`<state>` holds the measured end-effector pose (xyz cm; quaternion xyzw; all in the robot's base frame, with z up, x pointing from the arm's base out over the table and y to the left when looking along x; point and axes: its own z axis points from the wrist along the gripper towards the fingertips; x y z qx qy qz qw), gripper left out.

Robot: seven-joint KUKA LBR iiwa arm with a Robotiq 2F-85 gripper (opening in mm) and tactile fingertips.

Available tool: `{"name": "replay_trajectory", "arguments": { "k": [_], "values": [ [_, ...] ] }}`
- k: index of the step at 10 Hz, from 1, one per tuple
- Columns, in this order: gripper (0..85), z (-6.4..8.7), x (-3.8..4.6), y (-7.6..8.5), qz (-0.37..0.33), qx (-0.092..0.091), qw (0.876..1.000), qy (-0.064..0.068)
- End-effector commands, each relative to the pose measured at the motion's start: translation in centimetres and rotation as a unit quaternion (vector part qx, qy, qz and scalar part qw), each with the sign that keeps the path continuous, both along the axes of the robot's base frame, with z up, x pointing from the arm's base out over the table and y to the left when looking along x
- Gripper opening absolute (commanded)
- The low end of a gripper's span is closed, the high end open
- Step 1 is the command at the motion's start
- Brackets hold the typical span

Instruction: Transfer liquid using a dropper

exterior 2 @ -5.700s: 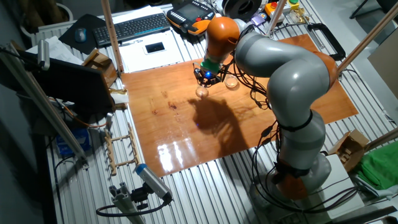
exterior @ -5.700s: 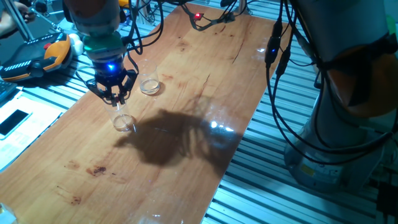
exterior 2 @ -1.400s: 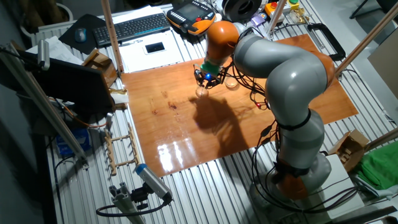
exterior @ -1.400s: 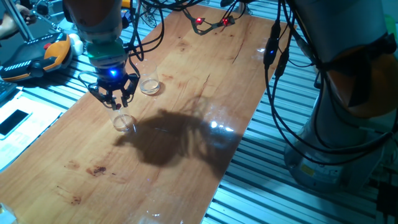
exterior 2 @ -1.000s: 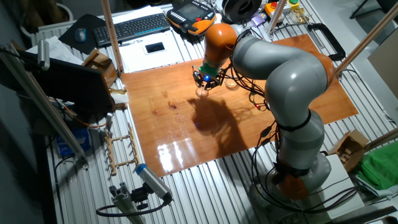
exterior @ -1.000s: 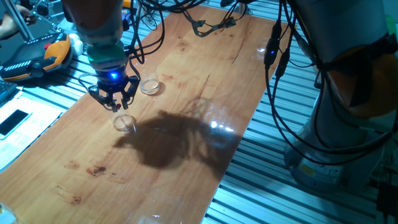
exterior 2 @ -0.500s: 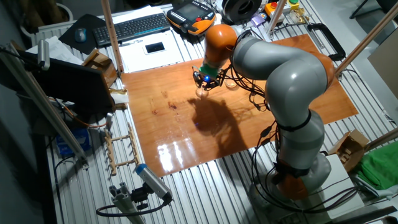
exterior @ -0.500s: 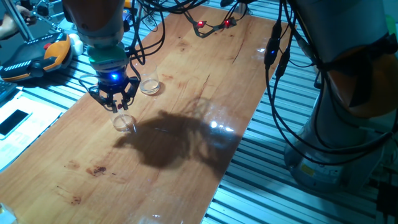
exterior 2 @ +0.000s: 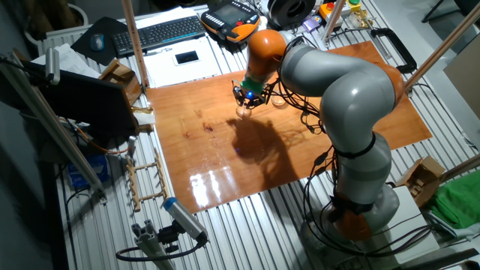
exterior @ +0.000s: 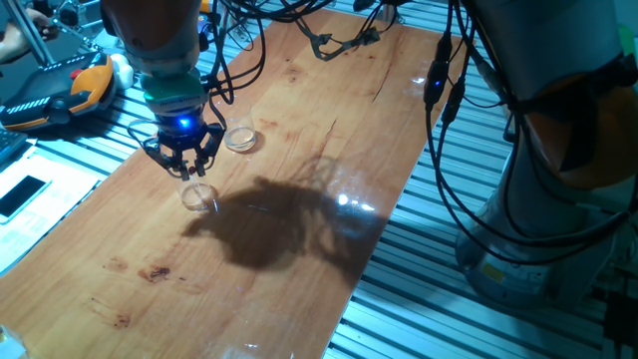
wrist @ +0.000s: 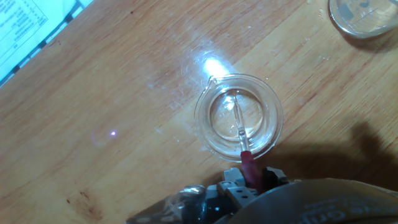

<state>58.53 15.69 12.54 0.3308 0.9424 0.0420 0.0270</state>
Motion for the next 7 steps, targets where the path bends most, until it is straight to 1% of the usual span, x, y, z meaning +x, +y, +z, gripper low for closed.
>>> {"name": "replay_trajectory", "arguments": {
  "k": [1,7],
  "values": [
    [27.3,0.01,0.01,-0.01,0.0,-0.001,1.0,-0.001],
    [25.3,0.04,0.07,-0.05,0.001,-0.002,1.0,-0.003]
  ]
}}
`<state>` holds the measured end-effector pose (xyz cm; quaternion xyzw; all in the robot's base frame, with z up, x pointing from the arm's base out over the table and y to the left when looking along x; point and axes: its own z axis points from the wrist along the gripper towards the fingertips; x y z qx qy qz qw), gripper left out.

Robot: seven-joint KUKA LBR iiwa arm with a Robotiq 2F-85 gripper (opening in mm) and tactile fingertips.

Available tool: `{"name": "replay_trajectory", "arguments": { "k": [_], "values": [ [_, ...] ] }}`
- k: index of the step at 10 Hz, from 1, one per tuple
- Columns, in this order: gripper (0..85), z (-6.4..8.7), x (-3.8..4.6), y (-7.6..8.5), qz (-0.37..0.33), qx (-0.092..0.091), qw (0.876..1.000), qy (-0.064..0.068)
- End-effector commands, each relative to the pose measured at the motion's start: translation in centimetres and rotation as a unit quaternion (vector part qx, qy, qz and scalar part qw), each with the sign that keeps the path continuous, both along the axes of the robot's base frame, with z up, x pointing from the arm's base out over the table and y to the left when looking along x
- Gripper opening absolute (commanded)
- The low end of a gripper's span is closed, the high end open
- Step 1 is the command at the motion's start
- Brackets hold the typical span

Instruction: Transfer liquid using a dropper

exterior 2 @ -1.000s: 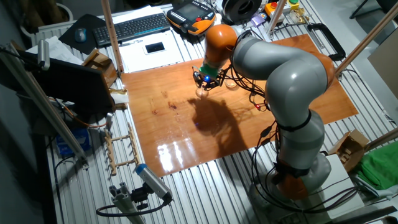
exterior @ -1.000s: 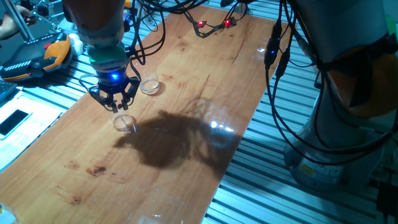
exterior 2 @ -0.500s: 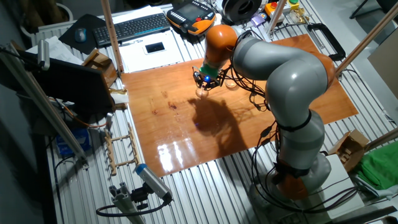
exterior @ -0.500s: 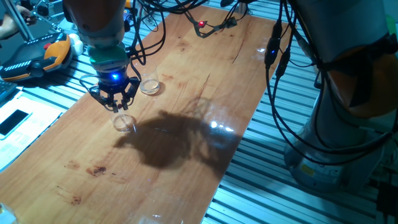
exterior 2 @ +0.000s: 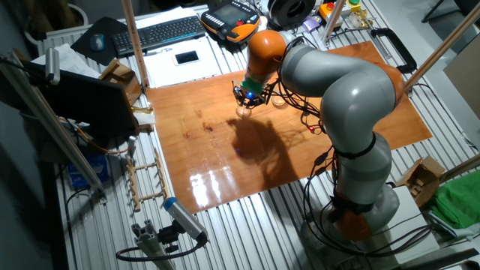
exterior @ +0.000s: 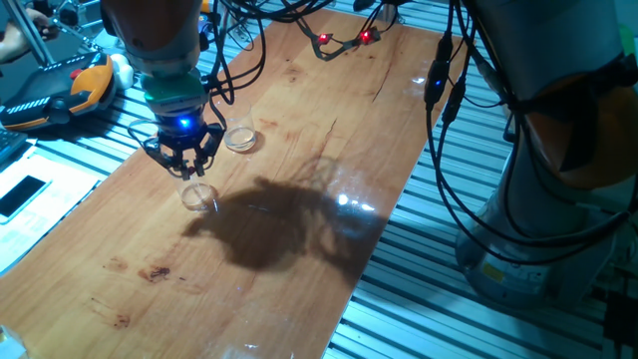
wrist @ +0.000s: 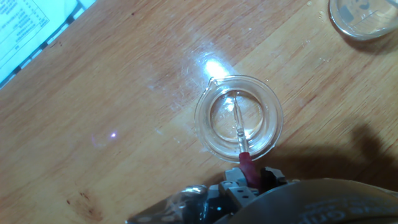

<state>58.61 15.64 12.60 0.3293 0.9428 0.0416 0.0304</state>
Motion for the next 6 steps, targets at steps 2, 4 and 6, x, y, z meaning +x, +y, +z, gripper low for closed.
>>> {"name": "replay_trajectory", "arguments": {
  "k": [2,4,6],
  "values": [
    [24.7,0.02,0.02,-0.01,0.0,-0.001,1.0,-0.001],
    [23.3,0.0,0.03,-0.01,0.0,-0.001,1.0,-0.002],
    [22.7,-0.02,0.05,-0.03,0.001,-0.001,1.0,-0.003]
  ]
}}
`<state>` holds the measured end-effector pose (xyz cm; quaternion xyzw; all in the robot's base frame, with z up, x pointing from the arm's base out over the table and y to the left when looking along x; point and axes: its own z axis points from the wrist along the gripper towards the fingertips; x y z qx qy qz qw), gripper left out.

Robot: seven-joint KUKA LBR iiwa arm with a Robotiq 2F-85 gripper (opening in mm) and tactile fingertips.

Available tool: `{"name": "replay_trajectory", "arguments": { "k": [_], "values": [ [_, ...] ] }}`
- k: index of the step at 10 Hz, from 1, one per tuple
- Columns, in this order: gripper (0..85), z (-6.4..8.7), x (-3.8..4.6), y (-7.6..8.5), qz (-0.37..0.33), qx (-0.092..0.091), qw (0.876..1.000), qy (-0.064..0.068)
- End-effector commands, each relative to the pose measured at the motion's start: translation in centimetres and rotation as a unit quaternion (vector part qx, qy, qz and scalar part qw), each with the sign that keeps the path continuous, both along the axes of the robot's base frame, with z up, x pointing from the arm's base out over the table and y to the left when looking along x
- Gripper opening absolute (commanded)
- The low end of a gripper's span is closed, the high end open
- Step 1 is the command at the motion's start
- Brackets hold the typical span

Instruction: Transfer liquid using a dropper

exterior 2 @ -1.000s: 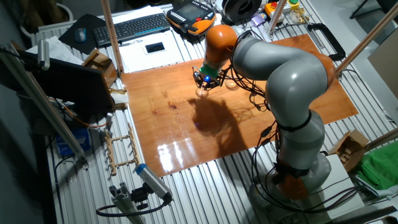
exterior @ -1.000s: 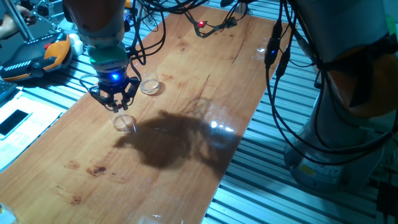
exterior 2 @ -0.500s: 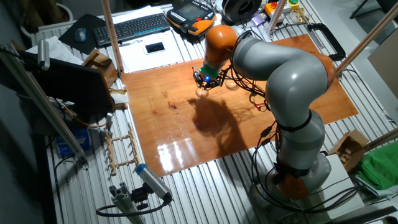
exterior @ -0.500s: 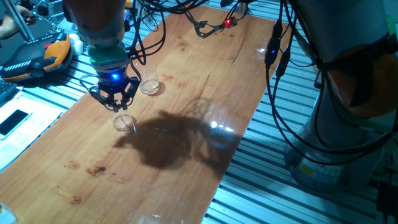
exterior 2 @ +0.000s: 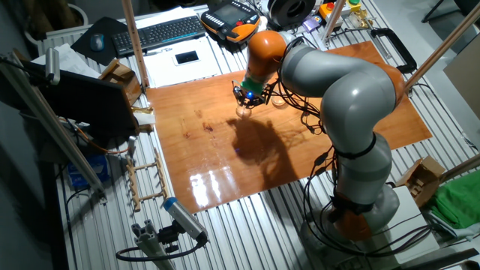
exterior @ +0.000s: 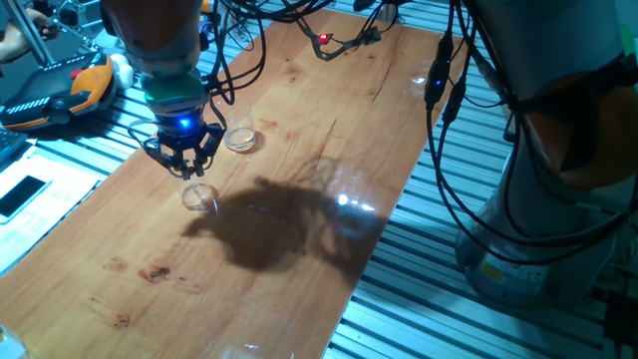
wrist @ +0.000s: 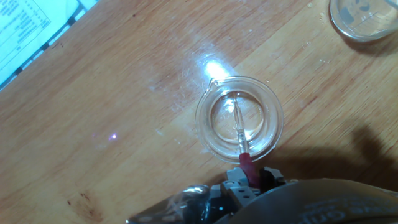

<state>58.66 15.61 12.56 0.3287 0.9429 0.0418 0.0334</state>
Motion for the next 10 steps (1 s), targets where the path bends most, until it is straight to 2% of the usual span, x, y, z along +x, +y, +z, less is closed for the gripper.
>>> {"name": "replay_trajectory", "arguments": {
  "k": [1,6,10],
  "values": [
    [22.7,-0.05,0.02,-0.01,0.0,0.0,1.0,0.0],
    [13.7,0.44,-0.09,0.1,0.001,-0.002,1.0,0.0],
    [13.3,0.92,-0.22,0.14,0.002,-0.007,1.0,0.002]
  ]
}}
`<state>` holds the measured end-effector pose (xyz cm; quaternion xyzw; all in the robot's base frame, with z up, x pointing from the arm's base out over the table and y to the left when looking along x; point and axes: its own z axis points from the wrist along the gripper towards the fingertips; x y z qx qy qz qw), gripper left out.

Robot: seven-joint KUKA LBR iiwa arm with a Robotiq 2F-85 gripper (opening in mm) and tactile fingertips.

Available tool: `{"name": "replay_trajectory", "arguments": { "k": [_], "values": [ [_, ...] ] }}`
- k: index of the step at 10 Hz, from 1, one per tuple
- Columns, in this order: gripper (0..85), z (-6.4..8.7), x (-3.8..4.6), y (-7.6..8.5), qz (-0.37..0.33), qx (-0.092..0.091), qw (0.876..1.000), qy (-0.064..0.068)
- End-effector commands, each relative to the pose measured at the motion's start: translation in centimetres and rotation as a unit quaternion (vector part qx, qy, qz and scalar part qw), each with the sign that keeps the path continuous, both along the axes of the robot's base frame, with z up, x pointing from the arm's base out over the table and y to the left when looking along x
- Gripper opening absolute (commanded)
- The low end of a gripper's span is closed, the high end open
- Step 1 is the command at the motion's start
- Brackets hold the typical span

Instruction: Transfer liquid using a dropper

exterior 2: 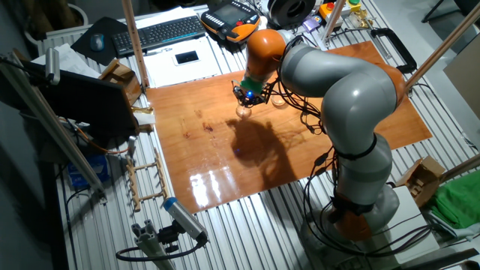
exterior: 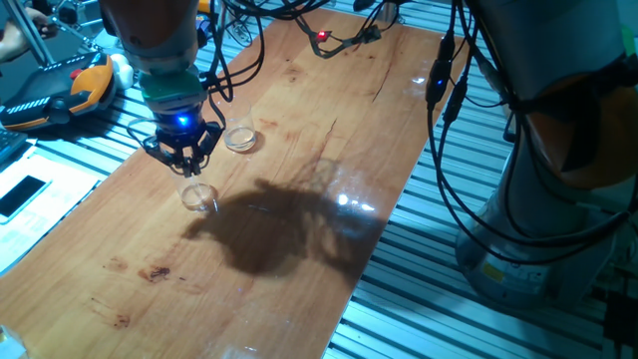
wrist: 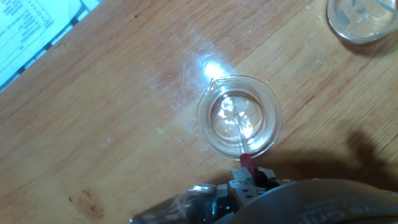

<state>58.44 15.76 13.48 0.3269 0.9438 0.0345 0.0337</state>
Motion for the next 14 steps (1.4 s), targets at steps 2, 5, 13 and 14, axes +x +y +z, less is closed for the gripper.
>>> {"name": "replay_trajectory", "arguments": {
  "k": [2,5,13,14],
  "values": [
    [1.3,0.0,-0.12,-0.01,0.004,0.001,1.0,0.0],
    [2.0,0.13,-0.24,-0.03,0.005,0.0,1.0,0.001],
    [1.0,0.25,-0.42,0.02,0.005,-0.001,1.0,0.0],
    [1.0,0.29,-0.42,0.03,0.005,-0.003,1.0,0.0]
  ]
}}
